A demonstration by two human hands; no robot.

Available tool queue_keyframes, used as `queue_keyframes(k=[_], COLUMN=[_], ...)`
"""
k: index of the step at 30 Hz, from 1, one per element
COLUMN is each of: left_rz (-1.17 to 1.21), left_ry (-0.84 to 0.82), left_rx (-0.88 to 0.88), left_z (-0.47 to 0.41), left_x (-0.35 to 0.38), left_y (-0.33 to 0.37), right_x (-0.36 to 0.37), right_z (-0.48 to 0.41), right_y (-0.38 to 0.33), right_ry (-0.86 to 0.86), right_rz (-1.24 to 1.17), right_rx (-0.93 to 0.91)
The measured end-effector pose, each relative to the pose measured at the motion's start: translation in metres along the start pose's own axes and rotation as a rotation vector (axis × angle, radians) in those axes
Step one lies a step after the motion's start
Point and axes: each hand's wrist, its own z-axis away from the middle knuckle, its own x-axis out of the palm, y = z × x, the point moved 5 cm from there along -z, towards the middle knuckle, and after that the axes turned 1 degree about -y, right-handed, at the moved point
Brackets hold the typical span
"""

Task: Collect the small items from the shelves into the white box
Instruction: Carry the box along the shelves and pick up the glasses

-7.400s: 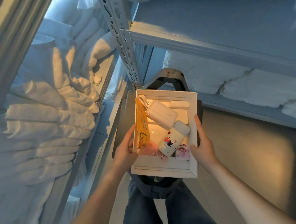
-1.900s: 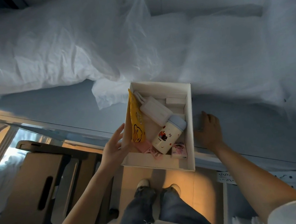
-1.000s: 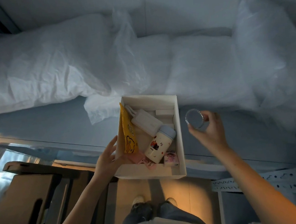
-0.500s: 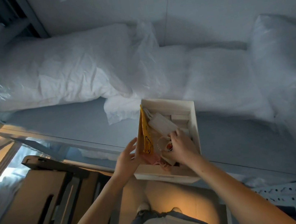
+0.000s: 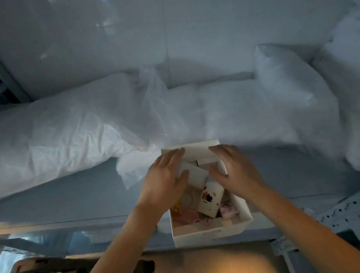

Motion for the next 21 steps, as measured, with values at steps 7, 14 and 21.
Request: queue_keyframes(k=[7, 14, 21], left_rz=[-0.133, -0.085, 0.052], left_ry=[-0.028, -0.220, -0.222], left_rx=[0.413, 0.682, 0.972], left_z=[-0.033, -0.014, 0.031], left_x=[0.005, 0.079, 0.100], left_y=[0.083, 0.170, 0.308], right_x=[-0.074, -0.117, -0.195], right_z=[0.061, 0.180, 0.300], right_y=[0.032, 0.061, 0.061], right_ry=[0.242, 0.282, 0.395], right_rz=[0.131, 0.273, 0.408], right_rx=[0.205, 0.518, 0.722])
